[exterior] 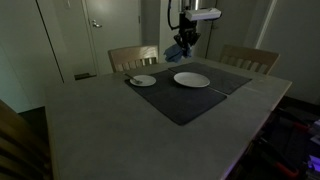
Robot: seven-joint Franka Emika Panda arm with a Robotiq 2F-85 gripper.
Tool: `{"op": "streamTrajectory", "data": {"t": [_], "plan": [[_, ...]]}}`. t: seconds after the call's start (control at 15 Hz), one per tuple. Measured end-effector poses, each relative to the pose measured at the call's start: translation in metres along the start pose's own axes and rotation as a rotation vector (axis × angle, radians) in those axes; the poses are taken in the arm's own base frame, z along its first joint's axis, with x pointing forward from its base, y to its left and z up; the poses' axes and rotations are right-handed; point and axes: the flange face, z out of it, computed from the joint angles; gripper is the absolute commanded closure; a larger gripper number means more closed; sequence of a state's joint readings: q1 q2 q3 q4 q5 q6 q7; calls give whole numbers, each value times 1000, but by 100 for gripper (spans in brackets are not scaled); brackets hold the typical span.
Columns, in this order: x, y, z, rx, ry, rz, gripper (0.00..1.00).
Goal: Use the blue towel to wipe the white plate on the right
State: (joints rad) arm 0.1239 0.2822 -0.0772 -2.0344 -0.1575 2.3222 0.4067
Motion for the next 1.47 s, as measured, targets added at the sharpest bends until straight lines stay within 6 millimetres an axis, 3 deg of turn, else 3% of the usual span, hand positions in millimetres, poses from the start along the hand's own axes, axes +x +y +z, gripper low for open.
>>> {"op": "streamTrajectory", "data": {"t": [0.4, 0.8, 1.07, 1.47], "plan": [[7, 52, 50, -47, -109, 97, 98], [-4, 80, 116, -126, -309, 153, 98], [-11, 84, 142, -167, -452, 180, 98], [-15, 61, 150, -129, -575, 204, 98]]}}
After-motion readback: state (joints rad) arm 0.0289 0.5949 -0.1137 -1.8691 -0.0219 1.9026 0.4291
